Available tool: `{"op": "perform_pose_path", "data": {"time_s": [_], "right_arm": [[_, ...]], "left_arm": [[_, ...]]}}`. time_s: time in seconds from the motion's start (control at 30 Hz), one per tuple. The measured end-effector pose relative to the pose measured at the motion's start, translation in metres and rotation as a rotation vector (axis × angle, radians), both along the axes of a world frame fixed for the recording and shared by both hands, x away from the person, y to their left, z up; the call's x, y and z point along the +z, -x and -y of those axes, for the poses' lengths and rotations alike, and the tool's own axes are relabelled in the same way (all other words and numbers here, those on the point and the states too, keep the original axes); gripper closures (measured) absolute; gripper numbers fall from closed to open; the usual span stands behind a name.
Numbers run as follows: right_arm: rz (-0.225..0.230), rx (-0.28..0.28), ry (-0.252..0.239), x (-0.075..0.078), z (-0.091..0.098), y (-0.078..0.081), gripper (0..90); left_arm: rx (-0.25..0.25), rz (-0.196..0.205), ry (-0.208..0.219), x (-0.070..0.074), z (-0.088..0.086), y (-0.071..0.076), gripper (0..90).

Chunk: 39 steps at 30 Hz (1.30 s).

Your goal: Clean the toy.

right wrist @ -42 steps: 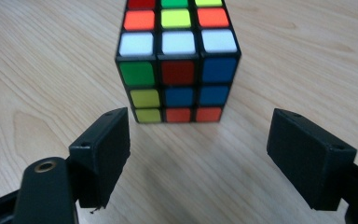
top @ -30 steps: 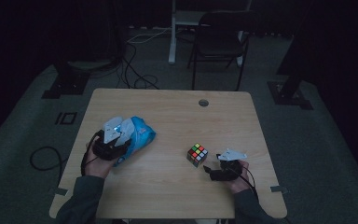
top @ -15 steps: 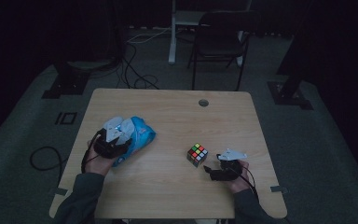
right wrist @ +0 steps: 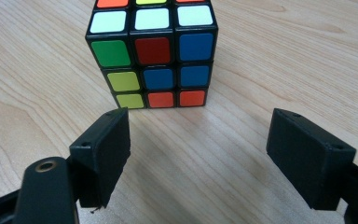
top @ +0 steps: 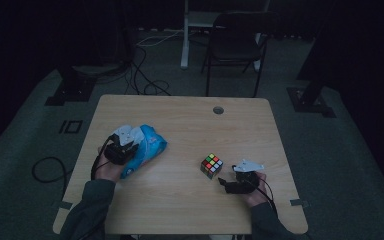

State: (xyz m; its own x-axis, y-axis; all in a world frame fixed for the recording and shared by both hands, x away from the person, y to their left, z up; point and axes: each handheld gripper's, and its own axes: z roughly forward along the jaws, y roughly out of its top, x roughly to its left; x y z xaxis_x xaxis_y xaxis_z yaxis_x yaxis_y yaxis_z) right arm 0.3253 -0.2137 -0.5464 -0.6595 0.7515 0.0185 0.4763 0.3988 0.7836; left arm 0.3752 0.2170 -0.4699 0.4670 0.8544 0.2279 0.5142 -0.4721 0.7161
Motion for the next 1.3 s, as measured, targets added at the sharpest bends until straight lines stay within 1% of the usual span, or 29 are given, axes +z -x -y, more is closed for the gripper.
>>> {"op": "perform_pose_path", "data": {"time_s": [0.07, 0.1, 0.17, 0.27, 0.4, 0.53, 0.6, 0.7, 0.8, 0.87, 0.93, 1.0, 1.07, 1.1, 1.17, 1.23, 1.3], "right_arm": [[0.000, 0.001, 0.000, 0.000, 0.000, 0.000, 22.2], [0.000, 0.002, 0.000, 0.000, 0.000, 0.000, 22.3], [-0.003, 0.001, 0.002, -0.001, -0.001, 0.000, 22.4], [-0.004, 0.000, 0.004, -0.001, -0.001, 0.000, 22.5], [-0.003, 0.002, 0.005, -0.001, -0.001, 0.000, 22.7], [-0.004, 0.003, 0.006, -0.001, -0.002, 0.000, 22.7], [-0.004, 0.003, 0.006, -0.001, -0.002, 0.000, 22.9], [-0.004, 0.006, 0.007, -0.001, -0.002, 0.000, 23.0], [-0.003, 0.007, 0.010, -0.001, -0.002, 0.000, 23.1], [-0.002, 0.007, 0.011, -0.001, -0.002, 0.000, 23.0], [-0.001, 0.009, 0.012, -0.001, -0.002, 0.000, 23.1], [-0.001, 0.009, 0.013, -0.001, -0.002, 0.000, 23.1], [-0.002, 0.009, 0.013, -0.001, -0.002, 0.000, 23.1], [-0.003, 0.009, 0.014, -0.001, -0.003, 0.000, 23.0], [-0.002, 0.010, 0.015, -0.001, -0.003, 0.000, 23.0], [-0.002, 0.011, 0.014, -0.001, -0.003, 0.000, 23.0], [-0.003, 0.010, 0.015, -0.001, -0.003, 0.000, 23.0]], "left_arm": [[0.000, -0.006, -0.007, 0.001, -0.002, -0.001, 86.6], [-0.001, -0.009, -0.007, 0.002, -0.002, -0.002, 88.4], [-0.006, -0.013, 0.005, 0.004, -0.003, -0.002, 89.4], [-0.017, -0.003, 0.055, 0.009, -0.004, 0.001, 90.0], [-0.031, 0.015, 0.096, 0.019, -0.004, 0.004, 90.0], [-0.043, 0.042, 0.138, 0.031, -0.005, 0.007, 90.0], [-0.048, 0.054, 0.145, 0.037, -0.005, 0.008, 90.0], [-0.040, 0.069, 0.147, 0.042, -0.005, 0.008, 90.0], [-0.008, 0.070, 0.134, 0.041, -0.008, 0.006, 89.1], [0.020, 0.055, 0.132, 0.037, -0.010, 0.003, 85.2], [0.037, 0.040, 0.123, 0.033, -0.011, 0.002, 76.7], [0.026, 0.023, 0.132, 0.029, -0.011, 0.001, 69.3], [0.027, 0.003, 0.137, 0.026, -0.011, 0.000, 60.4], [0.025, -0.003, 0.140, 0.024, -0.011, 0.000, 58.3], [0.003, -0.023, 0.144, 0.021, -0.009, -0.002, 52.5], [-0.011, -0.028, 0.125, 0.018, -0.006, -0.002, 48.5], [-0.007, -0.036, 0.104, 0.014, -0.004, -0.005, 47.1]]}}
